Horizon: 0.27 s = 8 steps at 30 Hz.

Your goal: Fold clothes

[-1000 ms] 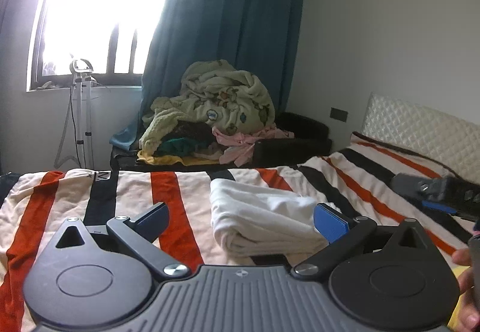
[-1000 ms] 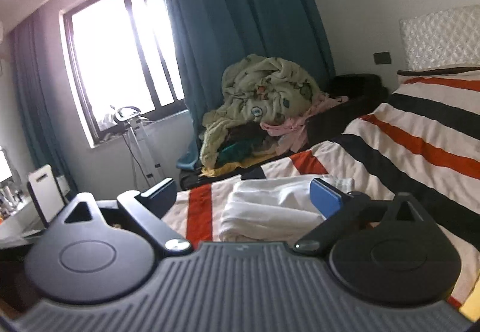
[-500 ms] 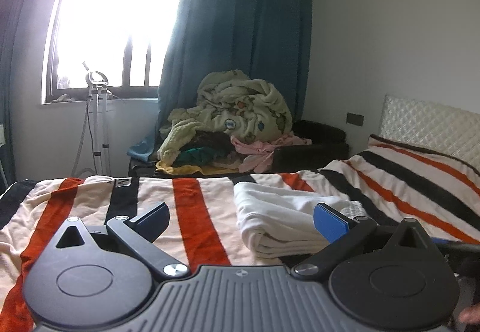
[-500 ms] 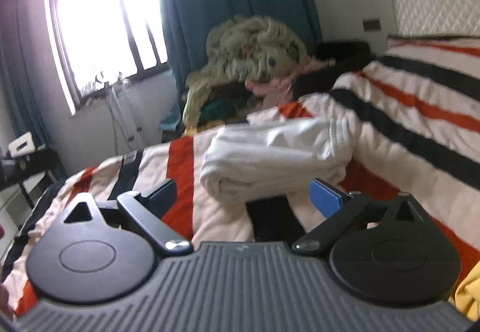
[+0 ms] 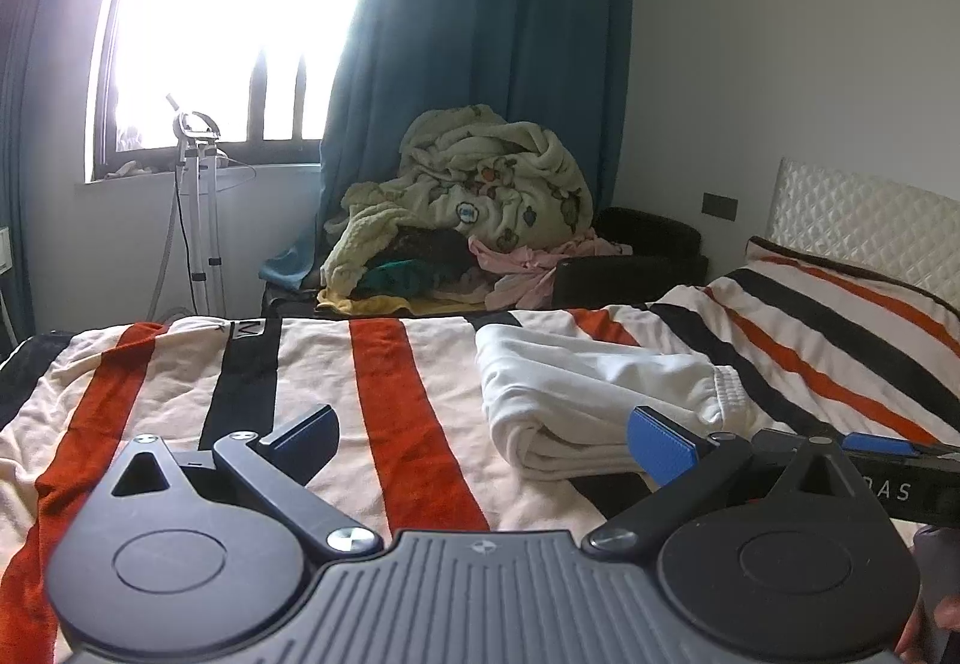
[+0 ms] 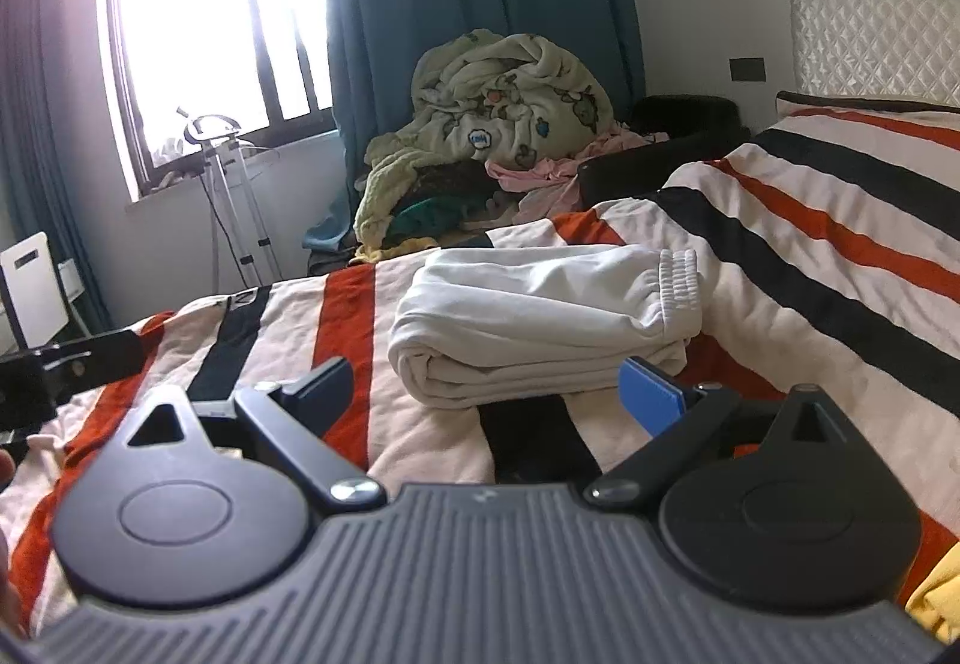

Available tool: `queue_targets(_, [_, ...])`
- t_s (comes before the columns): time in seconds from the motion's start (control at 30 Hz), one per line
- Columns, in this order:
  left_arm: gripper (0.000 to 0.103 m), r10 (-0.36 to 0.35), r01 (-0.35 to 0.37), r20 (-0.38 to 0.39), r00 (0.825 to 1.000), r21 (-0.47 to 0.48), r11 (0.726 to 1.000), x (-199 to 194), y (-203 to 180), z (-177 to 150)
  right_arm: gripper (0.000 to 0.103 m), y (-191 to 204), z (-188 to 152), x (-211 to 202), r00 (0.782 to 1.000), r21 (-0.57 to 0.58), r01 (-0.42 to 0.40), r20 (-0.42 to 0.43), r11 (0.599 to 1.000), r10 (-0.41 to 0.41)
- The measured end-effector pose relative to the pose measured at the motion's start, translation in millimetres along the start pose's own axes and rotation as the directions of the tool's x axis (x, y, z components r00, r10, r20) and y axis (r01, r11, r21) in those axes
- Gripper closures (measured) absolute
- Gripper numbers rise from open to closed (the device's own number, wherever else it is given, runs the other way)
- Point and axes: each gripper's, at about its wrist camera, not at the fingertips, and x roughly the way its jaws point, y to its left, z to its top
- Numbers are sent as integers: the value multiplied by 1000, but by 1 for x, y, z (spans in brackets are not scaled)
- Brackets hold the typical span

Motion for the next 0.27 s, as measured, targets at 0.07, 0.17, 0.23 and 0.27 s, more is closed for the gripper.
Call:
queue_targets(0.07, [0,-1,1,-2,1000,4,1000,0,-1,-1,6,-2,0,0,1000,10,-3,-3,1000,3])
queue_targets(0.17, [0,-5,5,-4,1000,7,1000,0,-3,-2,6,-3,1,2,1000,20,-5,-14,1000,5])
queue_targets(0.23, [0,-9,9,0,1000,6,1000,-1,-3,-3,6,-3,1,2,1000,22,-2,-16,1000,3])
queue_targets(0.27, [0,-9,9,1,1000,5,1000,-1,-3,-3,6,-2,1,2,1000,23,-1,-17,1000,1])
